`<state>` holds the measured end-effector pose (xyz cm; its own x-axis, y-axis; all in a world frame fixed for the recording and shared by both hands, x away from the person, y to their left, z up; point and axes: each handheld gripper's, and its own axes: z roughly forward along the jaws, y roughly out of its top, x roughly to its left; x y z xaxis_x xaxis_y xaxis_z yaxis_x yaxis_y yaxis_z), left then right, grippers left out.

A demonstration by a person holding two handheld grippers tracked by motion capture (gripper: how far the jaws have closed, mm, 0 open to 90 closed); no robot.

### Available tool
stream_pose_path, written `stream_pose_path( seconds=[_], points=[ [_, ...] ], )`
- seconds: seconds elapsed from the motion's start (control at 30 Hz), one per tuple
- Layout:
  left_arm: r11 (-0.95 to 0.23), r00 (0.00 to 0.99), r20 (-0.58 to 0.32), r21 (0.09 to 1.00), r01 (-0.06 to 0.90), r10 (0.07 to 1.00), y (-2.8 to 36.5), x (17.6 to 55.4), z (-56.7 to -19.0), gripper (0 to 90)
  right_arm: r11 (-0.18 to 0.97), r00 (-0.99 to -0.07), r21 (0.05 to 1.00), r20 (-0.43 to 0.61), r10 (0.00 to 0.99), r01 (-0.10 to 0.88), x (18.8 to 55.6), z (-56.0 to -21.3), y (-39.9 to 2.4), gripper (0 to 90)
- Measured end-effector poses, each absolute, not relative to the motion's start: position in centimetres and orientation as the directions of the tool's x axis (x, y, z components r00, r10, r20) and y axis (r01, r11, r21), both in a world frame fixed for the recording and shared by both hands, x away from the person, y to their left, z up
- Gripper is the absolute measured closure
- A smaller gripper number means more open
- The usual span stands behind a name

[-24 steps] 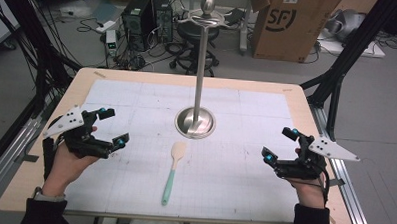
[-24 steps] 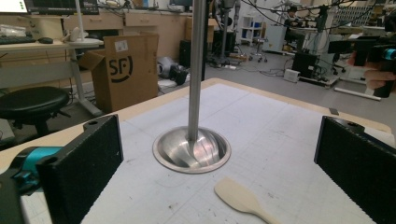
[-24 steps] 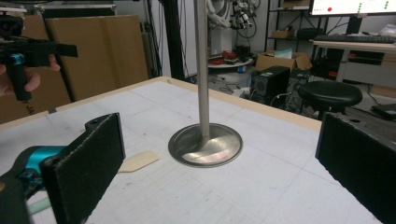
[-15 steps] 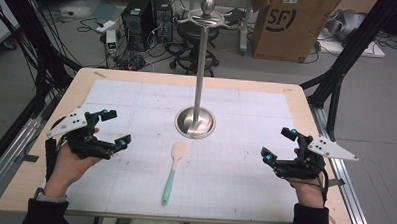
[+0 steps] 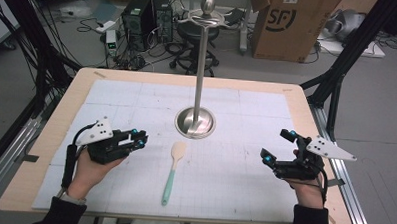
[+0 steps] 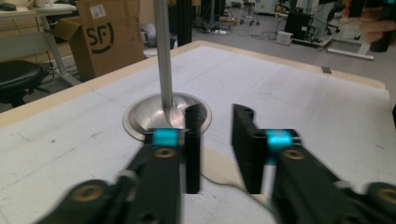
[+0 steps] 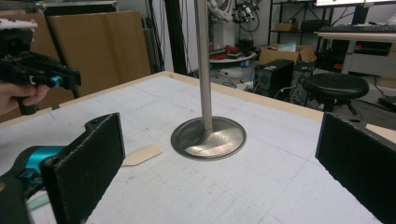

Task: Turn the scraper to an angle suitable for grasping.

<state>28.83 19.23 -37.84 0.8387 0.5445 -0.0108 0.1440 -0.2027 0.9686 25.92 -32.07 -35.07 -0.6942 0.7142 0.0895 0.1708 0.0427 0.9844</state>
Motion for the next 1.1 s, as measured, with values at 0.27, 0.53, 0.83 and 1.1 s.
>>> stream_pose_path(
  seconds=[0.27,0.53,0.83,1.1],
  points=[
    [-0.332,0.866,-0.066,0.907,0.259,0.496,16.1,29.7,-40.4,89.7,0.053,-0.696,0.982,0.092,0.712,0.183,25.8,-35.3,-31.9,0.5],
    [-0.383,0.875,-0.135,0.861,0.336,0.465,13.6,30.1,-42.8,89.7,0.067,-0.701,0.980,0.088,0.708,0.190,25.8,-35.5,-31.7,0.5],
    [-0.452,0.900,-0.143,0.826,0.337,0.411,10.8,29.4,-44.1,89.7,0.073,-0.705,0.977,0.090,0.703,0.198,25.9,-35.7,-31.4,0.5],
    [-0.531,0.918,-0.118,0.785,0.320,0.378,9.5,28.4,-45.0,89.7,0.073,-0.707,0.977,0.093,0.701,0.200,25.9,-35.8,-31.4,0.5]
  ],
)
